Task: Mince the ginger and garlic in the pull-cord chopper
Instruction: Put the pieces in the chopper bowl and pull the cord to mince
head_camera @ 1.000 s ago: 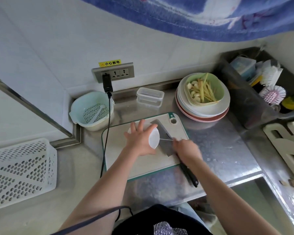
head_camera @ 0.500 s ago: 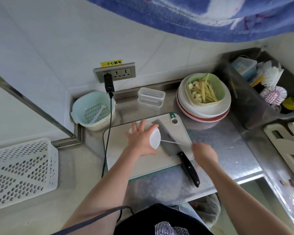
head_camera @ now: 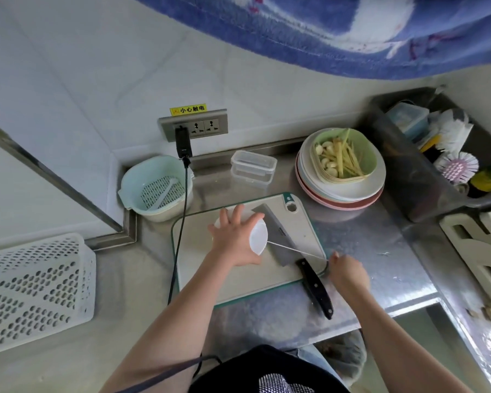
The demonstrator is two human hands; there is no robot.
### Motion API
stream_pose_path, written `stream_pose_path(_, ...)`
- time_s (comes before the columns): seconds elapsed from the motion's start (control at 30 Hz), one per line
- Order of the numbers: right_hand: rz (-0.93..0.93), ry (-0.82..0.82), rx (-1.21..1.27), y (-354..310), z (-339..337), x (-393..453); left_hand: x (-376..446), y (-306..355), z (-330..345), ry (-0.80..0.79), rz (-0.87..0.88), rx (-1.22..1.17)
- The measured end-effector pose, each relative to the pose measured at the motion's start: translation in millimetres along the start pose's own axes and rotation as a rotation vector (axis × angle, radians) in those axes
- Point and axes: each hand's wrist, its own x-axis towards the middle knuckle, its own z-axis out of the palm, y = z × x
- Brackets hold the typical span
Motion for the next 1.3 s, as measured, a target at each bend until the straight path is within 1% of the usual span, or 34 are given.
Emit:
stream_pose_path(0.03,-0.023,0.032,-0.017,-2.6,1.2,-4.1,0.4,1.2,0.8,0.001,-0.004,0.001)
stream_pose_path(0.07,-0.113,0.068,-0.020,-15.9,2.4,-13.3,1.0,2.3,1.1,0.003,-0.008,-0.001)
stream_pose_path(0.17,-0.531,0.065,-0.063,-74.1,16.8,-42.6,1.5,2.6,-0.5,-0.006,-0.011,-0.004)
stream_pose_path(0.2,-0.638,0.072,-0.083,-87.1,19.1,-49.8,1.1,2.1,-0.9,-0.010,-0.008,0.000)
stream_pose_path(0.23,-0.695,0.097,-0.154,-91.0,18.8,-49.6,0.4,1.3,-1.0,-0.013,-0.005,0.002)
stream_pose_path(0.27,-0.668,0.107,-0.218,-84.5,19.2,-40.9,0.1,0.8,-0.7,-0.012,-0.002,0.002)
stream_pose_path(0.3,-0.581,0.105,-0.261,-68.5,17.6,-27.7,0.4,0.2,-0.2,-0.011,0.001,-0.001)
stream_pose_path(0.33,-0.417,0.108,-0.234,-47.3,13.5,-12.4,1.1,-0.1,0.0,-0.009,0.003,-0.005)
stream_pose_path(0.4,-0.081,0.096,-0.098,-5.4,-0.5,3.3,0.7,0.5,0.4,-0.009,-0.004,-0.011)
stream_pose_path(0.43,0.001,0.085,-0.058,3.1,-5.7,4.2,0.8,1.0,0.3,-0.007,-0.004,-0.006)
stream_pose_path(0.47,-0.001,0.090,-0.055,-0.7,-5.5,3.4,1.5,1.4,0.9,-0.007,-0.003,0.001)
stream_pose_path(0.5,-0.088,0.111,-0.060,-15.1,-3.2,-1.1,2.1,1.7,0.8,-0.008,-0.004,0.002)
stream_pose_path(0.53,-0.221,0.115,-0.084,-36.2,2.2,-8.7,2.5,1.7,1.1,-0.010,-0.006,0.000)
stream_pose_path(0.6,-0.536,0.057,-0.147,-82.6,17.2,-37.2,2.0,1.4,0.6,-0.017,-0.003,-0.002)
stream_pose_path(0.63,-0.664,0.051,-0.187,-96.7,22.1,-47.7,1.3,1.1,-0.1,-0.019,-0.003,-0.002)
stream_pose_path(0.67,-0.700,0.052,-0.212,-100.9,23.4,-50.3,1.0,0.5,-0.2,-0.019,-0.004,-0.005)
stream_pose_path(0.7,-0.679,0.075,-0.245,-92.3,23.0,-39.6,0.9,-0.1,-0.5,-0.021,-0.005,-0.007)
stream_pose_path(0.73,-0.557,0.077,-0.224,-73.4,18.8,-24.1,1.1,-0.6,-0.5,-0.023,-0.004,-0.011)
stream_pose_path(0.8,-0.227,0.071,-0.105,-26.2,4.2,7.1,0.9,-0.2,-0.8,-0.026,-0.005,-0.014)
stream_pose_path(0.83,-0.108,0.065,-0.070,-8.1,-3.5,13.5,0.3,0.1,-0.7,-0.024,-0.006,-0.012)
stream_pose_path(0.87,-0.059,0.071,-0.066,-1.8,-9.7,12.6,0.1,0.4,0.0,-0.019,-0.006,-0.009)
stream_pose_path(0.9,-0.103,0.100,-0.082,-6.8,-9.9,9.7,0.5,0.7,0.3,-0.014,-0.005,-0.005)
stream_pose_path(0.93,-0.202,0.122,-0.088,-21.3,-6.2,2.3,1.0,1.0,0.2,-0.015,-0.005,-0.003)
stream_pose_path(1.0,-0.443,0.051,-0.118,-61.6,5.2,-23.1,1.6,1.0,-0.3,-0.022,-0.005,0.002)
stream_pose_path(1.03,-0.595,0.036,-0.164,-79.6,15.3,-37.1,1.6,0.7,-0.3,-0.021,-0.003,0.003)
stream_pose_path(1.07,-0.696,0.048,-0.214,-91.5,21.1,-50.5,1.5,0.3,0.2,-0.020,-0.001,0.000)
stream_pose_path(1.1,-0.722,0.066,-0.253,-94.5,24.2,-51.5,1.3,0.0,-0.2,-0.021,-0.002,-0.004)
stream_pose_path(1.13,-0.658,0.062,-0.252,-87.6,22.1,-41.6,1.4,-0.1,-1.1,-0.026,-0.002,-0.007)
stream_pose_path(1.17,-0.537,0.053,-0.223,-71.6,17.4,-26.0,1.4,-0.1,-1.9,-0.033,-0.002,-0.008)
stream_pose_path(1.23,-0.240,0.050,-0.073,-28.5,-0.7,1.1,0.5,0.4,-2.3,-0.037,-0.002,-0.014)
stream_pose_path(1.27,-0.132,0.052,-0.013,-11.8,-10.7,5.8,0.0,0.6,-2.0,-0.034,-0.001,-0.015)
stream_pose_path(1.3,-0.088,0.072,0.021,-4.4,-16.8,6.6,0.5,0.6,-1.9,-0.030,-0.001,-0.014)
